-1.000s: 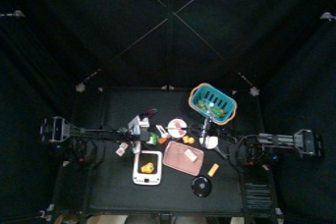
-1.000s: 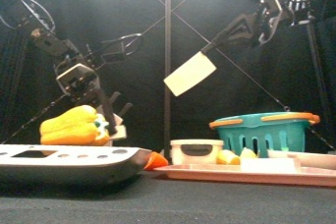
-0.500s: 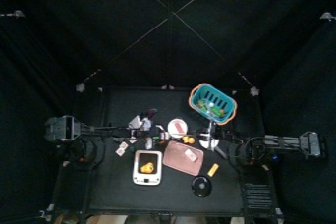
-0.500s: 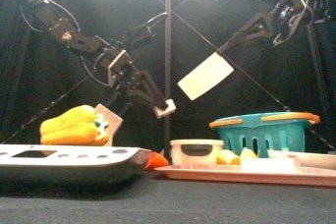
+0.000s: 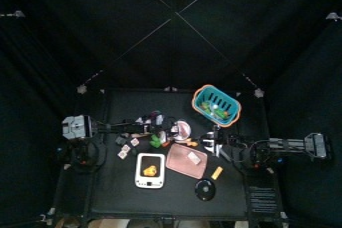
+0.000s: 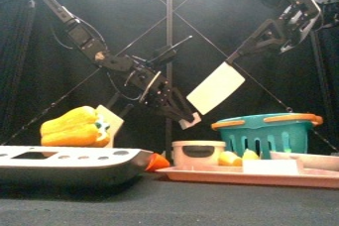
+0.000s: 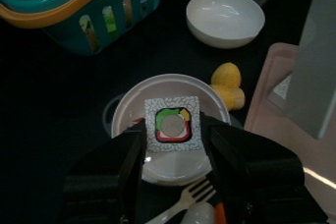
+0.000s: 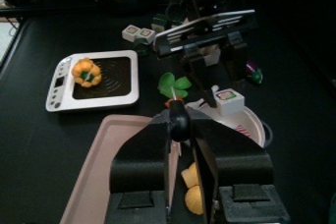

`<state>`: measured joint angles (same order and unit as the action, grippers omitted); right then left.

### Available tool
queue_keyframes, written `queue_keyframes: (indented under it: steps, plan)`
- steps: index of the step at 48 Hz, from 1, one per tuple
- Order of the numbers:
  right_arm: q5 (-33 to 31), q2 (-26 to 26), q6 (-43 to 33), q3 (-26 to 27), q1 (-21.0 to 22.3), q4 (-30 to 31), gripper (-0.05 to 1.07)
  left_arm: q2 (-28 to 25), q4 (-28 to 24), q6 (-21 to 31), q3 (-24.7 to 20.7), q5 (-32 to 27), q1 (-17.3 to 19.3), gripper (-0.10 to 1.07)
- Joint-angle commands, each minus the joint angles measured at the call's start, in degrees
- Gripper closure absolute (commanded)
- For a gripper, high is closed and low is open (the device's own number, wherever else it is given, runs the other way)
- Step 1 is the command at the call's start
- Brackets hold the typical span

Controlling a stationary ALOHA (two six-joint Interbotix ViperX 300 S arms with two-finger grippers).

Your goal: Place white sushi piece in pot

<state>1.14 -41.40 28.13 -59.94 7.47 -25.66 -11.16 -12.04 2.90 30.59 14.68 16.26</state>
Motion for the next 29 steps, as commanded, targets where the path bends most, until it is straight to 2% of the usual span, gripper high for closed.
queue_keyframes:
  steps: [1, 11, 29]
  plan:
    - [0.3, -0.1, 0.1, 0.7, -0.2, -0.2, 0.60, -0.3, 0.1, 0.1, -2.6, 0.4, 0.4, 0.35]
    - [0.4, 0.2, 0.1, 0.7, -0.1, -0.2, 0.60, -1.8, 0.1, 0.0, -3.2, 0.2, 0.3, 0.32]
    - [0.6, 0.2, 0.1, 0.8, -0.2, 0.0, 0.60, -1.9, 1.1, 0.1, -3.0, 0.3, 0.2, -0.01]
